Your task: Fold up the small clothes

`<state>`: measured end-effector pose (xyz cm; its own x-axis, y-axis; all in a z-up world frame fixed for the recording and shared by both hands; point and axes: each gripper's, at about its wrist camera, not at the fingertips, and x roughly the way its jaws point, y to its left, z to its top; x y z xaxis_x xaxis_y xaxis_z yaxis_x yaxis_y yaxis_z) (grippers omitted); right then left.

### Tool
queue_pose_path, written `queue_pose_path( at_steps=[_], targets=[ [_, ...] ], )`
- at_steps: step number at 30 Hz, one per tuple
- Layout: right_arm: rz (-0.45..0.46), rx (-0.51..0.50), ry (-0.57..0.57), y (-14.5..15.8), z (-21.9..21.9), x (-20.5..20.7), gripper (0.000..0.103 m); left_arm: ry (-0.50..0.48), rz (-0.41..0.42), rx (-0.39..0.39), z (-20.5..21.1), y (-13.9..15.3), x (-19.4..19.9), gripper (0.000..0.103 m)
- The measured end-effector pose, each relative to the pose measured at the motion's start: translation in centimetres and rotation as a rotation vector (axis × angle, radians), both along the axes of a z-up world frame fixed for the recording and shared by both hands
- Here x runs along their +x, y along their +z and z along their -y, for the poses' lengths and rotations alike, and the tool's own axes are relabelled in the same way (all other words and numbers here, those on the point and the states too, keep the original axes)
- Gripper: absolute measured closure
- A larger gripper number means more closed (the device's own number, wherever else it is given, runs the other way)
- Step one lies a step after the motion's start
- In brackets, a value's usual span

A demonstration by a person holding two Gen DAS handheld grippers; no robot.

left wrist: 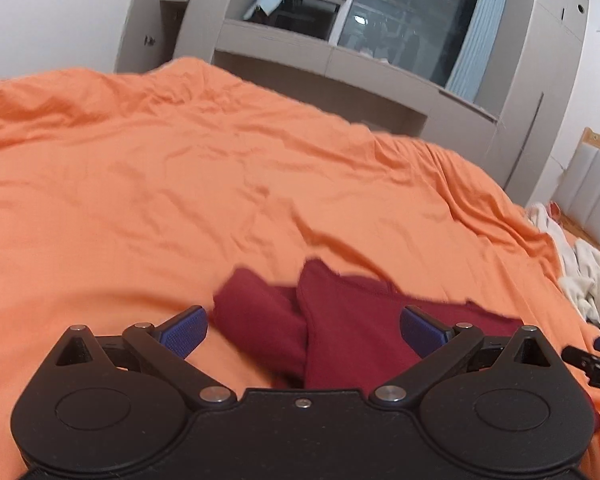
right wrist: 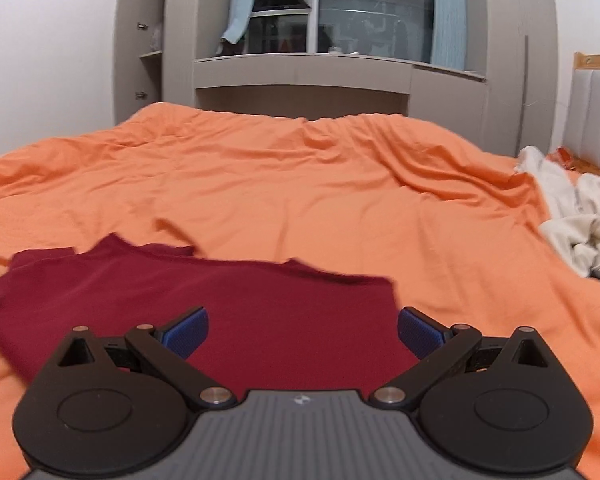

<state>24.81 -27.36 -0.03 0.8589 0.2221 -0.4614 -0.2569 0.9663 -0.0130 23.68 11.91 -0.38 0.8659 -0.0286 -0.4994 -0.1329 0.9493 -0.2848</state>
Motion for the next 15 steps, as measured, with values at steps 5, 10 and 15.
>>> queue_pose_path(
  at_steps=[5,10,15],
  targets=[
    [0.014,0.003,0.038,-0.8,-2.1,-1.8,0.000,-0.028,-0.055,-0.020,0.6,-1.5,-2.2,0.001],
    [0.025,-0.018,0.077,-1.5,-3.9,-2.9,0.000,-0.041,-0.044,-0.124,0.1,-2.1,-3.4,0.001],
    [0.011,-0.073,0.120,-2.7,-5.9,-3.7,0.000,-0.037,-0.064,-0.095,0.7,-2.5,-3.1,0.001]
  ],
)
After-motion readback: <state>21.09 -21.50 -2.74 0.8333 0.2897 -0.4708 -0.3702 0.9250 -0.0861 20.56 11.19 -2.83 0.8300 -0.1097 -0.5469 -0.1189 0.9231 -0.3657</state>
